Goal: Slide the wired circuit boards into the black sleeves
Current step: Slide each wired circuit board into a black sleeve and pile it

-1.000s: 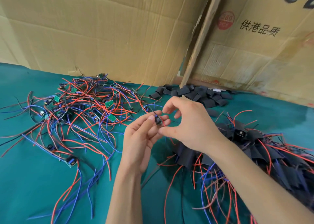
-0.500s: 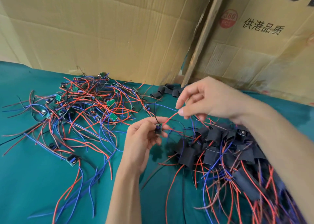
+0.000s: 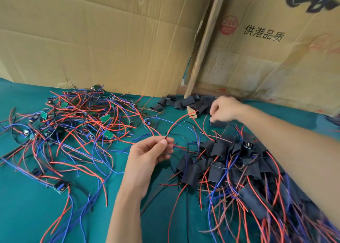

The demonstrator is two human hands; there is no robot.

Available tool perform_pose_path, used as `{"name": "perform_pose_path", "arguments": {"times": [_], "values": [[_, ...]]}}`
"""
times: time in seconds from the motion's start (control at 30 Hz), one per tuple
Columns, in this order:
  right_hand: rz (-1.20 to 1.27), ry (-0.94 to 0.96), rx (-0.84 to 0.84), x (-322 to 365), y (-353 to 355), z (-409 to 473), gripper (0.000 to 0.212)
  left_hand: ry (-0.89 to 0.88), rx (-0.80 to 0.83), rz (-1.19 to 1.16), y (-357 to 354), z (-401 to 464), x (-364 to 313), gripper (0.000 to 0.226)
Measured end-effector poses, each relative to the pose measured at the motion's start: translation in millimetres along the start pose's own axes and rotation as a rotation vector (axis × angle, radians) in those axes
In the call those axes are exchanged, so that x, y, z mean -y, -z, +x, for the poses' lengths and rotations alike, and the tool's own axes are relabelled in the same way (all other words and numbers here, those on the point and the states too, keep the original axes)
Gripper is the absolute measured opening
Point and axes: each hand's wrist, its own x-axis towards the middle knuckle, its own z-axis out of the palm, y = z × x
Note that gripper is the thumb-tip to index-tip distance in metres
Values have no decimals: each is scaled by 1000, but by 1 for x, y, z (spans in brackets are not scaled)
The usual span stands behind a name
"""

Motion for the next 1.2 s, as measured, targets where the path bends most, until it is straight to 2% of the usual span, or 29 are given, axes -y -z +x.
{"name": "perform_pose_path", "arguments": {"times": [0.07,0.2,0.33,0.4,0.47,0.57,0.7,0.77,0.93,1.2], "values": [[-110,-29,67,-14,-14,0,34,-4,-24,-12,-1,-1,-2,30],[-24,-43,-18,-21,-24,0,29,-8,-46,-2,-3,-2,-4,35],[-64,-32,-46,-24,-21,-2,39,-4,-73,-23,-4,-3,-6,39],[-27,-7,-114,-17,-12,-3,40,-5,-96,-38,-5,-3,-6,39],[187,36,-260,-4,5,-10,43,-5,-131,-53,-5,-2,-6,35],[742,125,-454,21,28,-45,33,0,-179,-92,-4,-1,-6,29],[1372,251,-603,53,12,-110,25,-6,-203,-106,-4,-1,-5,27],[1494,231,-659,68,-8,-127,25,-10,-212,-86,-6,0,-5,26],[1617,88,-769,89,-42,-126,25,-18,-199,-46,-7,-1,-3,21],[2012,-80,-727,84,-52,-110,27,-46,-84,85,-8,-3,-3,25]]}}
